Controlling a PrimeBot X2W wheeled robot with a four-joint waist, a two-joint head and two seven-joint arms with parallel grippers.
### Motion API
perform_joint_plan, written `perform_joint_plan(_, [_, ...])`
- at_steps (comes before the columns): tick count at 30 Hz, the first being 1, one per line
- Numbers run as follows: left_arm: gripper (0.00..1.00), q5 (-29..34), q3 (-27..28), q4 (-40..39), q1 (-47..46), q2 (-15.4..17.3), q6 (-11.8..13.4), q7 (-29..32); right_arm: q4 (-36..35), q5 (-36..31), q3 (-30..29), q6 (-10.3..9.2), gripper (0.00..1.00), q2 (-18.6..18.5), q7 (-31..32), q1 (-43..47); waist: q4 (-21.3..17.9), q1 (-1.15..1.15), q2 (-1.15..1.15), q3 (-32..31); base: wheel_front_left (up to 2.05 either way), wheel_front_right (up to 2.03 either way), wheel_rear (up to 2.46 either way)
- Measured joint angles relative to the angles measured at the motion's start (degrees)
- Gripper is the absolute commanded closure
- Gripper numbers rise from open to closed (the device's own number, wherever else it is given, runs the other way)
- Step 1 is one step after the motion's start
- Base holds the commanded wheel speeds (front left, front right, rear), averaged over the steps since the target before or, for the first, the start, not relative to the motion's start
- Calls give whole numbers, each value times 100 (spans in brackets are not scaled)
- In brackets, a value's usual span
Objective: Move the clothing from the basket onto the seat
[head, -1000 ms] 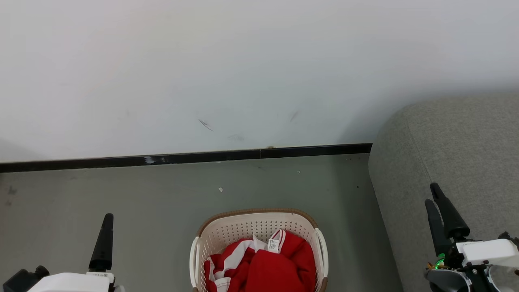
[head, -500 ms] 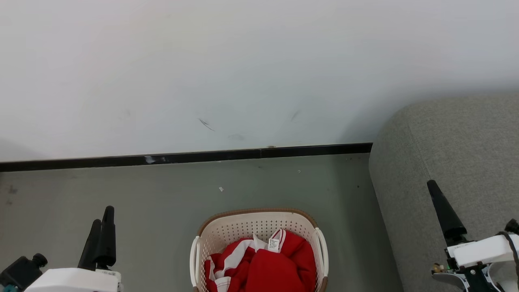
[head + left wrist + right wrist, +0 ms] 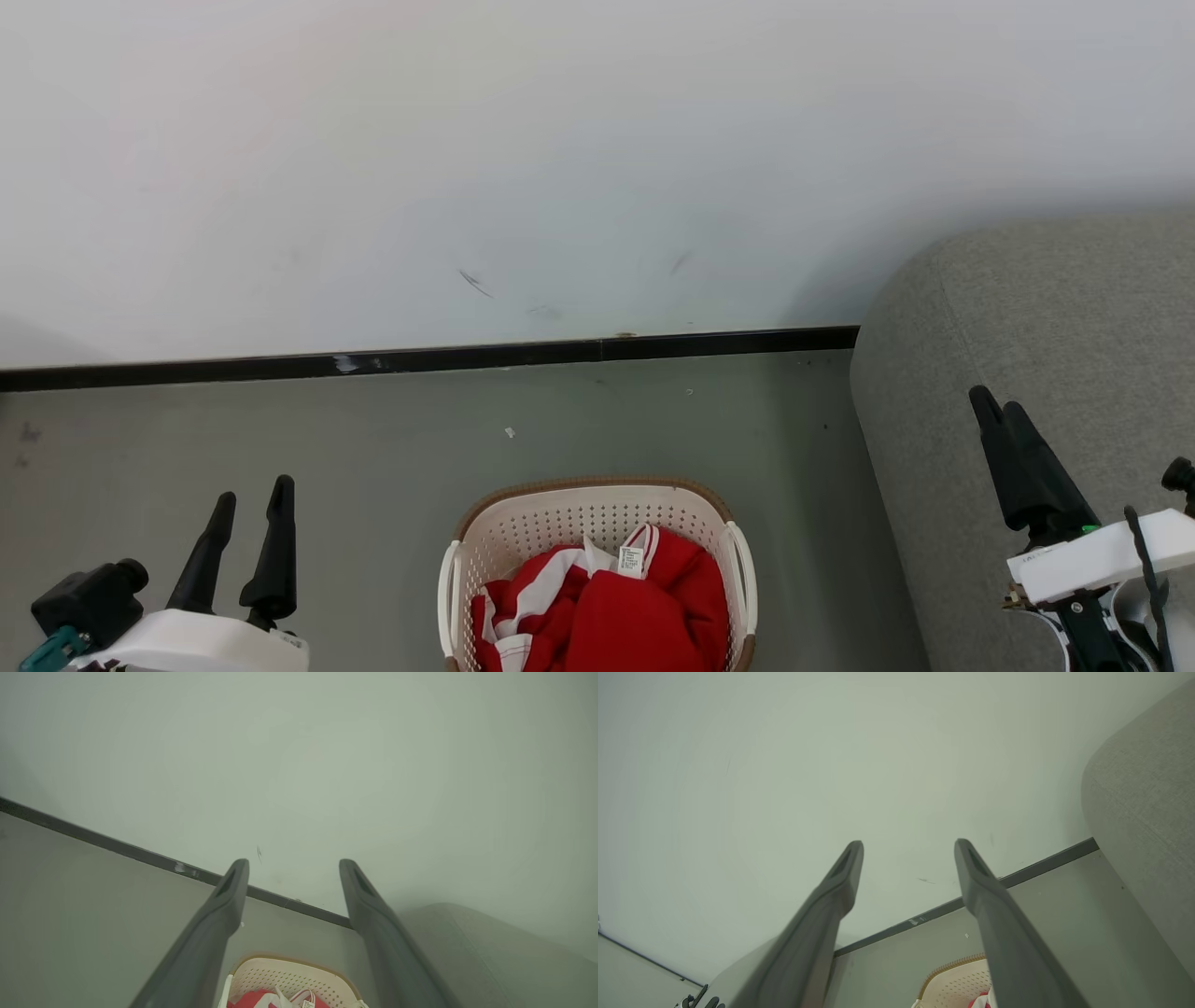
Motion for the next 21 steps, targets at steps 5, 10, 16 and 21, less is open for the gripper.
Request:
perform_joint_plan(5, [0, 720, -78, 1, 0, 75, 177, -100, -24, -783, -27, 1, 0, -44, -53, -19, 5, -1, 0, 5, 0, 0, 0])
perform_joint_plan(10, [0, 1147, -140, 4, 0, 13, 301, -207, -11, -1580, -130, 2, 0, -108, -97, -20, 6, -2, 0, 6, 0, 0, 0])
perform_joint_plan(16, [0, 1682, -176, 24, 0, -2, 422, -345, -12, -2329, -199, 2, 0, -16, -154, -20, 5, -2, 0, 8, 0, 0, 0])
perform_joint_plan(21, [0, 2083, -223, 45, 0, -29, 471, -441, -16, -2844, -233, 3, 0, 80, -204, -19, 3, -2, 0, 6, 0, 0, 0])
